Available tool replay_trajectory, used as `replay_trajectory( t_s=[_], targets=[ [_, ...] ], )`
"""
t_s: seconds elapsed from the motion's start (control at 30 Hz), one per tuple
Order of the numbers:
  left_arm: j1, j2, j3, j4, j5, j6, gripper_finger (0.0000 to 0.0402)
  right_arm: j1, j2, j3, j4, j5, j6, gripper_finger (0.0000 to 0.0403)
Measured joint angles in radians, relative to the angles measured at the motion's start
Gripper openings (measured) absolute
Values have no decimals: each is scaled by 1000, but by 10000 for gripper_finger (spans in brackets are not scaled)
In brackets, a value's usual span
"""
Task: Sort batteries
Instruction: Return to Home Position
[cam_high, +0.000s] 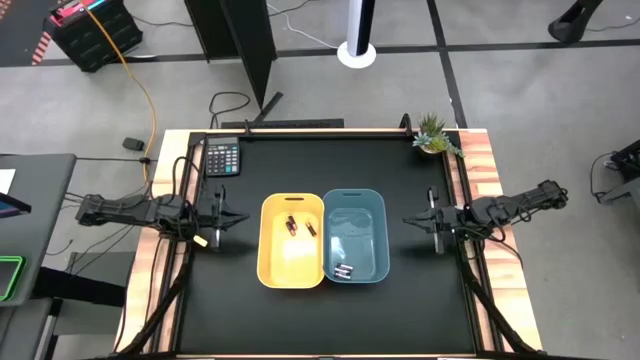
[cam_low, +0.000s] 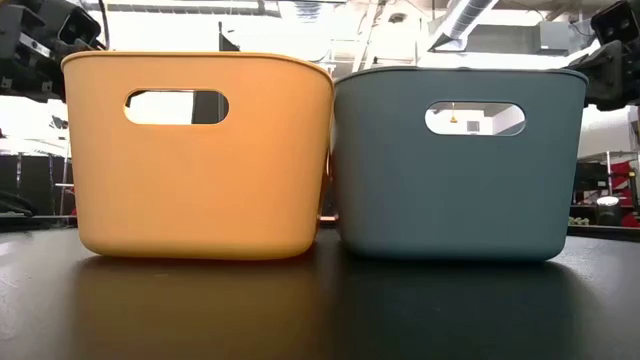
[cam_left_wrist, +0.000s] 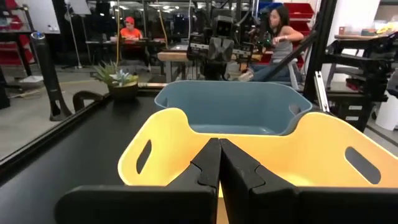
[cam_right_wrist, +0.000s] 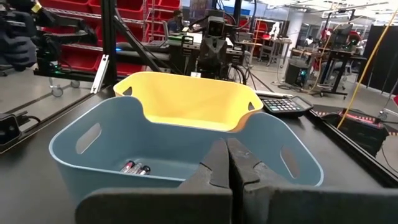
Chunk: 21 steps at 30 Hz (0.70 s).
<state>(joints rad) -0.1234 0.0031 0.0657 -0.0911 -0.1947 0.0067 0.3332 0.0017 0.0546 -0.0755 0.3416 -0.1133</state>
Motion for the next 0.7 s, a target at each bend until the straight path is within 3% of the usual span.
replay_trajectory(
  t_s=[0.7],
  targets=[
    [0,10,-4,12,19,-47,1,-2,0,-1,0,0,9,29]
  ],
)
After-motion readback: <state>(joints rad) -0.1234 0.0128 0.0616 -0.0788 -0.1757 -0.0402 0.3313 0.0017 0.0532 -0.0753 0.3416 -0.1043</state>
